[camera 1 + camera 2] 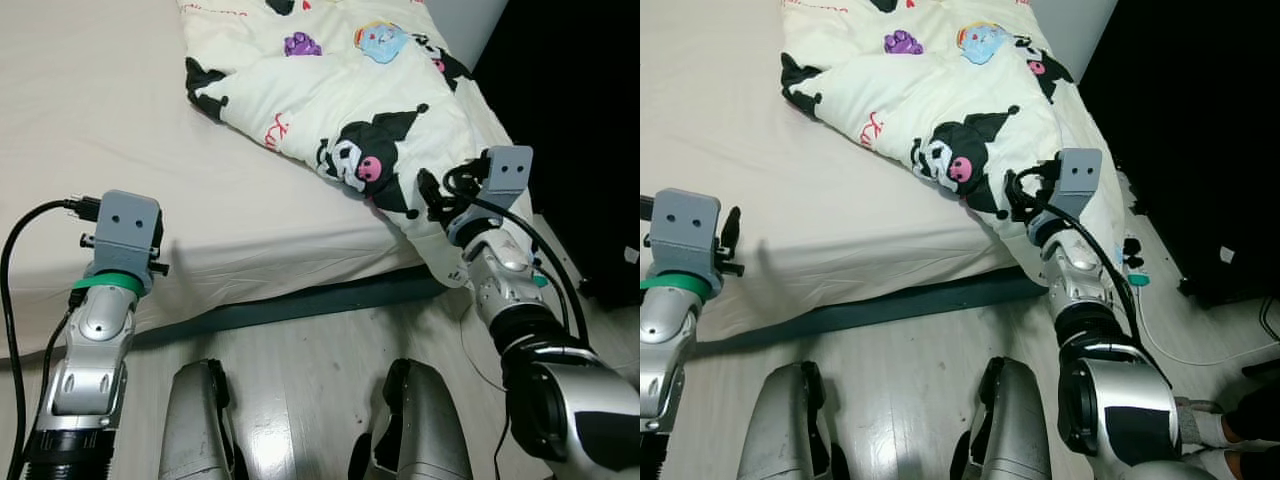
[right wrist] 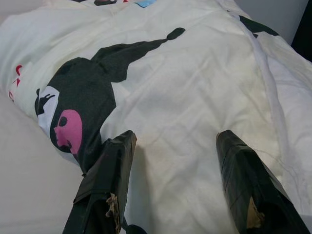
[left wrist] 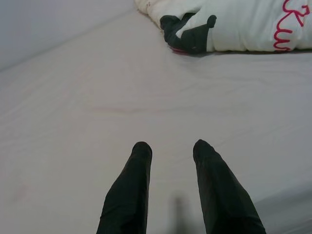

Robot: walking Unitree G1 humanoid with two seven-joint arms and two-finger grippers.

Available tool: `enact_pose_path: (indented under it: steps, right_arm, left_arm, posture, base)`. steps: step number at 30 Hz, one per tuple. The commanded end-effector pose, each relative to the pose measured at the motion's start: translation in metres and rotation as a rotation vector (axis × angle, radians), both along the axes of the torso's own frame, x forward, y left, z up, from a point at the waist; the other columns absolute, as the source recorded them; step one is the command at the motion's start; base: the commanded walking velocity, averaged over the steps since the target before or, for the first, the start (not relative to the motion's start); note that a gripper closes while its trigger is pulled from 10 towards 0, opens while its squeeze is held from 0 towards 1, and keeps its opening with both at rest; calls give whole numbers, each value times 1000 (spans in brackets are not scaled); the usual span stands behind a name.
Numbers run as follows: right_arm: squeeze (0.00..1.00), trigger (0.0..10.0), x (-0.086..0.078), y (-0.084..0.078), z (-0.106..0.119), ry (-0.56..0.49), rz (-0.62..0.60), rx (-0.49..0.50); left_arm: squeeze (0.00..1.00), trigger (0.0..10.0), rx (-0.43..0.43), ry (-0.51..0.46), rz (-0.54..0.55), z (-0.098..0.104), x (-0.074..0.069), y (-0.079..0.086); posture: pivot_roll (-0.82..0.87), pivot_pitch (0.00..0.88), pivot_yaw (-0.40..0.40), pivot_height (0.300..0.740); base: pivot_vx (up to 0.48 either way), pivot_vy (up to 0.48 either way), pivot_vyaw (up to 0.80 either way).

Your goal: Clean up the room

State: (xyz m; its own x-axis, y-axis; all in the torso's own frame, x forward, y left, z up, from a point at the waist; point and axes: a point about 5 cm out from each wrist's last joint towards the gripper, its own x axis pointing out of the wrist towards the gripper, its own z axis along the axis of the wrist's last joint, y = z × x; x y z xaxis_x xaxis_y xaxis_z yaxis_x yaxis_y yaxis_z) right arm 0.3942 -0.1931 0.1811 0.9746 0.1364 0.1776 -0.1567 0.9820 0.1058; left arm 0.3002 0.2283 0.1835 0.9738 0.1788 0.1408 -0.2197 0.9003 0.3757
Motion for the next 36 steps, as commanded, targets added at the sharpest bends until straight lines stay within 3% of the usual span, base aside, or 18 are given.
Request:
enact_pose_path:
  steps: [1,8,9,11,12,13,14,19,24,31,36]
  right_arm:
    - [0,10000,-1,-3,-3,10,-10,3]
    - [0,10000,0,-3,-3,10,-11,2]
    - [1000,10000,-3,-25,1,4,-137,-113]
    - [1000,10000,-3,-25,1,4,-137,-113]
    - [1000,10000,-7,-44,5,-11,-241,-196]
    - [1000,10000,-7,-44,5,-11,-241,-196]
    - [0,10000,-8,-46,12,-69,-250,-161]
    - [0,10000,-12,-33,11,-141,-184,-55]
    - [0,10000,-17,-26,-2,-133,-157,-62]
    - [0,10000,-20,-17,6,-205,-120,-103]
    - [0,10000,-27,-7,13,-270,-74,-51]
  left_arm:
    - [0,10000,1,27,2,-5,-3,1]
    - [0,10000,1,30,2,-5,-4,1]
    - [0,10000,6,38,4,-4,-5,3]
    - [0,10000,6,38,4,-4,-5,3]
    - [0,10000,10,46,4,-4,-5,5]
    - [0,10000,10,46,4,-4,-5,5]
    - [0,10000,-3,37,-15,-2,-4,0]
    - [0,10000,-38,20,-52,-1,1,-12]
    - [0,10000,-53,22,-66,-3,5,-19]
    - [0,10000,-84,4,-90,-1,8,-26]
    - [0,10000,-117,-36,-142,8,8,-38]
  posture:
    - [227,224,-19,420]
    - [227,224,-19,420]
    - [236,264,17,420]
    - [236,264,17,420]
    - [233,263,20,420]
    - [233,263,20,420]
    - [202,244,10,420]
    - [186,230,5,420]
    - [166,222,3,420]
    - [139,199,-9,420]
    - [129,178,-17,420]
  base:
    - [0,0,0]
    - [0,0,0]
    - [0,0,0]
    - [0,0,0]
    - [0,0,0]
    - [0,0,0]
    - [0,0,0]
    - [0,0,0]
    - [0,0,0]
    - [0,0,0]
    - [0,0,0]
